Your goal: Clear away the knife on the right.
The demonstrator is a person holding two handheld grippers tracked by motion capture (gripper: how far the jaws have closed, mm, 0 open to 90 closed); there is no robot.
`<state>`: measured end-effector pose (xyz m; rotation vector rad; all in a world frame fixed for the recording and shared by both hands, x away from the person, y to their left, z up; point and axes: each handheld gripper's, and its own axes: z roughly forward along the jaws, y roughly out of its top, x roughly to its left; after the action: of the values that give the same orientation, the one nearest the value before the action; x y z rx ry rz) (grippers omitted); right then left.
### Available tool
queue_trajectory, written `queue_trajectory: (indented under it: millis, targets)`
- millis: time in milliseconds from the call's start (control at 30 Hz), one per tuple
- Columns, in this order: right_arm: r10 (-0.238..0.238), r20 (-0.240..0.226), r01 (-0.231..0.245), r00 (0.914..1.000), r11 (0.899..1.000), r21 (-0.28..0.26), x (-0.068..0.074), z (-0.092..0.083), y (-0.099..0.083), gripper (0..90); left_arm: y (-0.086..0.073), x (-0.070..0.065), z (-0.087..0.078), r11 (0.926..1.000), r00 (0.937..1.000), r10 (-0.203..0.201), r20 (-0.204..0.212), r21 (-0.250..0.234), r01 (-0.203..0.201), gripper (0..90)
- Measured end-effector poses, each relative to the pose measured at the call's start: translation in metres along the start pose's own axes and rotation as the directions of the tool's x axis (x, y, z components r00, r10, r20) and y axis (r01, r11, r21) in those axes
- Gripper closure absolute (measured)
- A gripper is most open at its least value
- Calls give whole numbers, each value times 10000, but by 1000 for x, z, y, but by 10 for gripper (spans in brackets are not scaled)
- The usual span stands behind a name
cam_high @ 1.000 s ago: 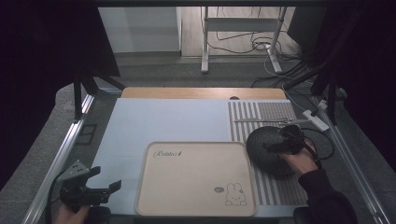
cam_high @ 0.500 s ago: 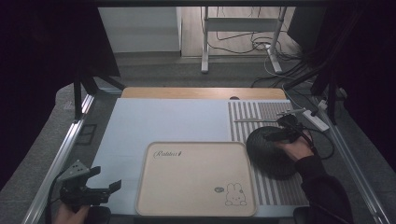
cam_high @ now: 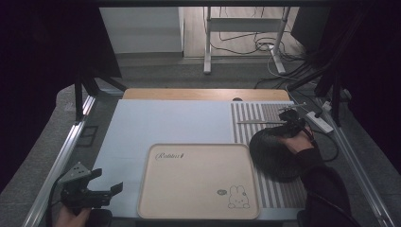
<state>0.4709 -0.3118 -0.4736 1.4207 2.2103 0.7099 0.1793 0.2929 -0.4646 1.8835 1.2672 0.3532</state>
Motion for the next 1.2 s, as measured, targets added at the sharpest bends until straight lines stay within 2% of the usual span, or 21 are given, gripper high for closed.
queue_trajectory:
  millis: [233,400,500,567,600,633,667,700,733,767,867,933,967,1000,1033,1067,1200]
  targets:
    - [240,46,-240,9997,9997,32,-9,11,9,0,0,0,0,10000,10000,-24,-14,4,24,16]
    - [60,242,-65,9997,9998,172,-13,21,15,0,0,0,0,10000,10000,-21,-7,7,21,15]
    - [-83,221,78,9997,9997,219,-14,26,18,48,0,0,0,10000,10000,-16,-3,5,16,15]
    - [-173,342,160,9993,9992,375,-17,31,21,142,0,0,0,10000,10000,-13,-4,7,13,15]
    - [-173,342,160,9993,9992,375,-17,31,21,142,0,0,0,10000,10000,-8,-4,8,8,15]
    - [-198,395,179,9990,9987,468,-19,33,23,185,0,0,0,10000,10000,-8,-8,7,8,15]
    - [-262,392,241,9989,9982,550,-22,36,25,269,0,0,0,10000,10000,-8,-6,5,8,15]
    - [-278,425,250,9987,9975,654,-23,37,27,310,0,0,0,10000,10000,-9,-4,5,9,15]
    - [-286,418,258,9987,9975,661,-25,38,28,310,0,0,0,10000,10000,-17,-2,10,17,15]
    - [-231,337,208,9992,9974,688,-27,39,30,444,0,0,0,10000,10000,-23,2,16,23,15]
    - [-282,377,247,9989,9957,898,-33,41,35,616,0,0,0,10000,10000,-48,4,13,48,15]
    - [-176,92,166,9998,9950,981,-39,43,38,735,0,0,0,10000,10000,-43,12,14,43,15]
    - [-176,92,166,9998,9950,981,-39,43,38,735,0,0,0,10000,10000,-46,9,16,46,15]
    - [-198,19,194,9998,9922,1234,-45,46,40,875,0,0,0,10000,10000,-50,11,17,50,15]
    - [-198,19,194,9998,9922,1234,-45,46,40,875,0,0,0,10000,10000,-47,13,19,47,15]
    - [-278,223,248,9994,9918,1255,-50,49,42,895,0,0,0,10000,10000,-42,18,16,42,15]
    - [-125,508,50,9986,9892,1464,-58,55,43,895,0,1,0,10000,10000,-67,30,12,67,15]
